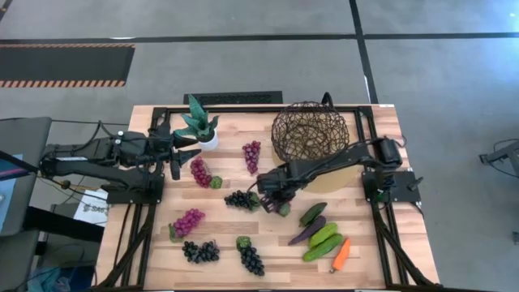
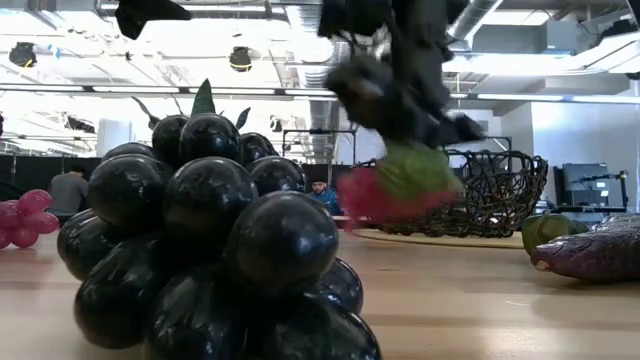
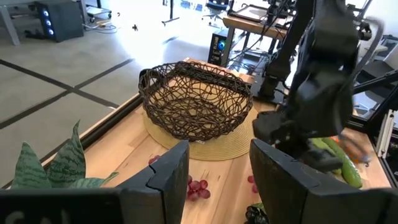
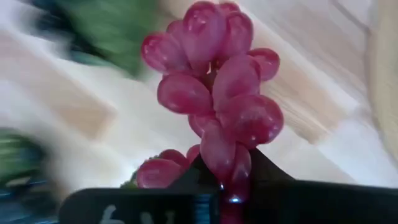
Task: Build produce basket
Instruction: Put the purple grapes into the black wire basket
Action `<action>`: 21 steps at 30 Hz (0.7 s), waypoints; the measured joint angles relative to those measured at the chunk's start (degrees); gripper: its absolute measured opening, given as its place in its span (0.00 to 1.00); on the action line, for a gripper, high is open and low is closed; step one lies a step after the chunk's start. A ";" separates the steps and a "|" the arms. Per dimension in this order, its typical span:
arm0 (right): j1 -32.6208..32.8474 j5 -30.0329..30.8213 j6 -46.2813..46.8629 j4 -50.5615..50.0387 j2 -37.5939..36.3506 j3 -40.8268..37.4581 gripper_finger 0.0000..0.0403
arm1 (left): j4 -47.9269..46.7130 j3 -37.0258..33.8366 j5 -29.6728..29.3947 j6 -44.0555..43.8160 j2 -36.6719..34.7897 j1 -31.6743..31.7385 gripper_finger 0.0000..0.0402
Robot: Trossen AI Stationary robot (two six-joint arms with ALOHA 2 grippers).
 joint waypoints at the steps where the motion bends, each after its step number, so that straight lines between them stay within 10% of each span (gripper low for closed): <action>1: 0.26 0.66 -1.08 -1.55 -0.18 2.04 0.06 | 0.00 0.00 0.00 -0.02 0.00 0.00 0.39; 12: -0.67 27.46 -7.52 -39.83 -5.94 34.00 0.05 | 0.02 0.00 -0.07 -1.49 0.00 -0.03 0.39; 21: -8.29 36.06 -14.25 -39.15 -22.31 31.26 0.04 | -0.65 0.00 -0.08 -3.99 -0.02 -0.02 0.39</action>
